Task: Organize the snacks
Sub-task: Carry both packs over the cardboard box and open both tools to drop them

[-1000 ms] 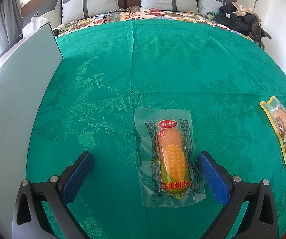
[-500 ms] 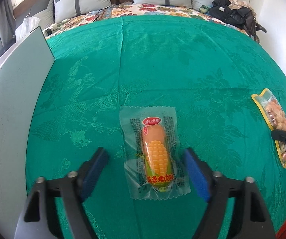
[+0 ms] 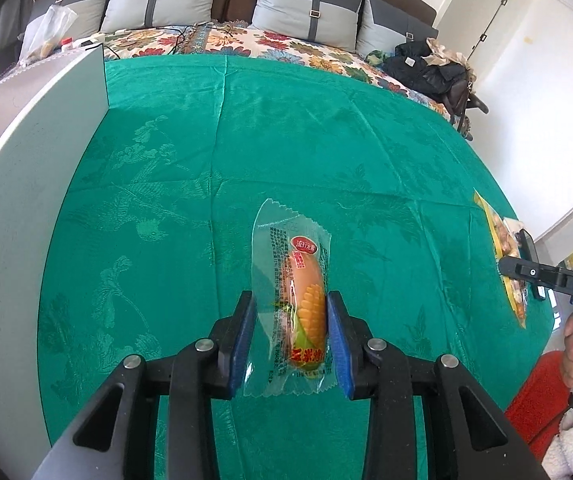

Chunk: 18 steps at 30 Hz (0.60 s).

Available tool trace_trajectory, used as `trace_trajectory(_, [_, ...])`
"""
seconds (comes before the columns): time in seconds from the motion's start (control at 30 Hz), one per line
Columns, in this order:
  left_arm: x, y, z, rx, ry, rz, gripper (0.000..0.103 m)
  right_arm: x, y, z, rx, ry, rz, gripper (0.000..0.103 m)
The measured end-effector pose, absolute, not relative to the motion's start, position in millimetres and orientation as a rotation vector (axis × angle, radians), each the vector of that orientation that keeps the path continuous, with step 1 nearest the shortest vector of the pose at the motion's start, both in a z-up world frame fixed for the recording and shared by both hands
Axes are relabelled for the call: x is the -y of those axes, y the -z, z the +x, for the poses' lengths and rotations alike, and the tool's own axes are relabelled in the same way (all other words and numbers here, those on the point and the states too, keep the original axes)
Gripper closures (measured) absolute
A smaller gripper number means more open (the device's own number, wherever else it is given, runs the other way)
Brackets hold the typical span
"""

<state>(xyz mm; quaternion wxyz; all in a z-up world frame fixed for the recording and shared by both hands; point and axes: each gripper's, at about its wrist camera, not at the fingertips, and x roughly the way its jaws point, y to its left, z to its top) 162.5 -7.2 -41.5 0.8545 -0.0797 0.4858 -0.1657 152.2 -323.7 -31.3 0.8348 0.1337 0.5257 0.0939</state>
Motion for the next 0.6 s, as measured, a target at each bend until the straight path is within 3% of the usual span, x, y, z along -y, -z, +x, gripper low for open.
trace_trajectory(0.3, [-42,-32,123,-0.897,0.401,-0.384,0.068,300,5,139,-1.075,-0.270,0.339,0.048])
trace_trajectory(0.6, [-204,-104,86,-0.735,0.168,-0.469,0.068,148,-87,162,-0.945,-0.568,0.257,0.048])
